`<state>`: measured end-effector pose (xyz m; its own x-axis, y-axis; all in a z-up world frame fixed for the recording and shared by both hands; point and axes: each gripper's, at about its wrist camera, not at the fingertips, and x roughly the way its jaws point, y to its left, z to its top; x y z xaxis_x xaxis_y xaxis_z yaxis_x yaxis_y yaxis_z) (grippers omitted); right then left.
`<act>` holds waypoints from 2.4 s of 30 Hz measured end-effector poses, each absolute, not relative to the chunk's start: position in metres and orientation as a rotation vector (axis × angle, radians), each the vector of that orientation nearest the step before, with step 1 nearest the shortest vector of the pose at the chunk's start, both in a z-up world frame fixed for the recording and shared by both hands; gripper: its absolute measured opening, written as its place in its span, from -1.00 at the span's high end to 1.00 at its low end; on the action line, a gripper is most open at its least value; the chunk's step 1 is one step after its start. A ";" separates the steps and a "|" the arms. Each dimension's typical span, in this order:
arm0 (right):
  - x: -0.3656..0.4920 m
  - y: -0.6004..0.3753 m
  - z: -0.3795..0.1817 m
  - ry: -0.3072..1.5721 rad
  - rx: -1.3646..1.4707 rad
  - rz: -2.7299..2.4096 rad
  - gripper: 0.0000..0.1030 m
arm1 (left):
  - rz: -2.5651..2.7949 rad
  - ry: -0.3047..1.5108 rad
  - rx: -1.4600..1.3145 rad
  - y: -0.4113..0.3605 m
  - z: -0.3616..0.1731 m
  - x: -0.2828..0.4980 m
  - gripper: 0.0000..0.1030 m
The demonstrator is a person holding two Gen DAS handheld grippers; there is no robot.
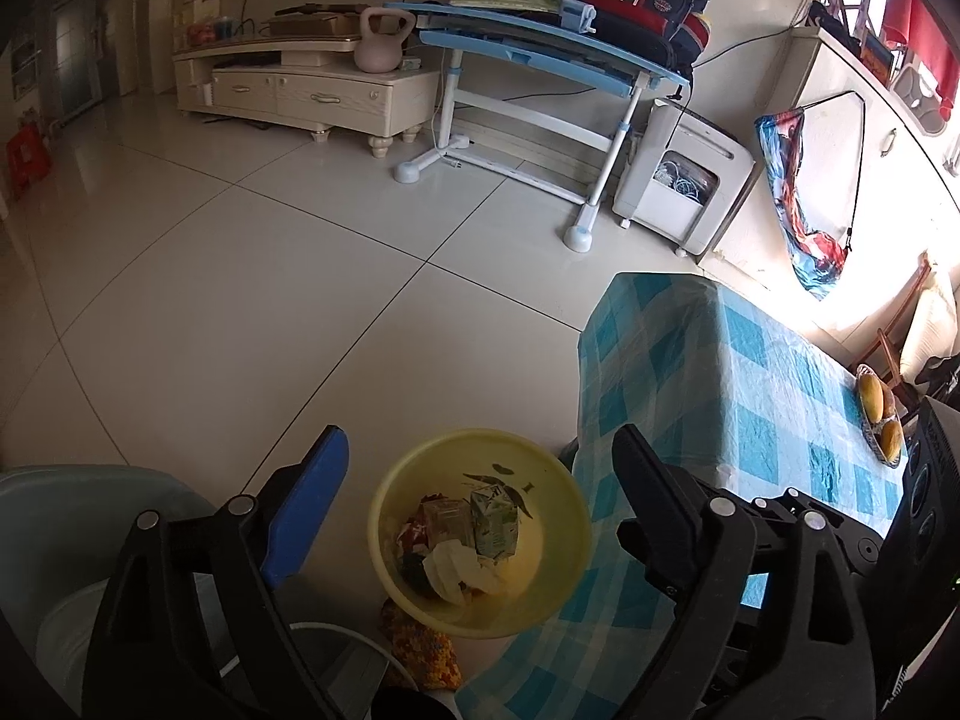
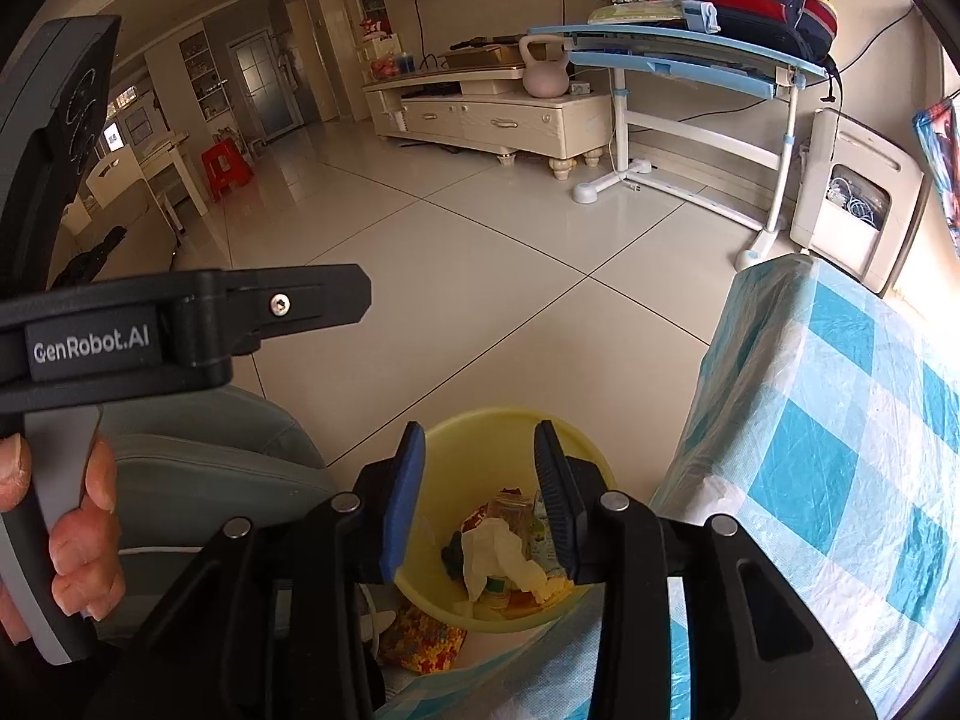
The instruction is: Collect trash
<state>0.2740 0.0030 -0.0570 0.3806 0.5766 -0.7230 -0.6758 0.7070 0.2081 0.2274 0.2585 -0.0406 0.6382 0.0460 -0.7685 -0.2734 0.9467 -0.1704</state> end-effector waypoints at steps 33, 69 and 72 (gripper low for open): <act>0.254 -0.089 -0.002 0.607 0.004 0.594 -0.42 | 0.280 0.691 -0.044 0.212 0.009 0.207 -0.86; 0.128 -0.251 0.063 0.449 0.014 0.236 -0.77 | -0.021 0.598 0.066 0.008 0.060 0.089 -0.86; 0.111 -0.264 0.066 0.438 0.023 0.216 -0.78 | -0.045 0.588 0.080 -0.013 0.068 0.071 -0.86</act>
<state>0.1106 -0.2638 0.0659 0.8830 0.2122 -0.4186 -0.2023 0.9769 0.0685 0.0708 -0.0126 0.0675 0.8314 -0.0198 -0.5553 0.0652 0.9959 0.0621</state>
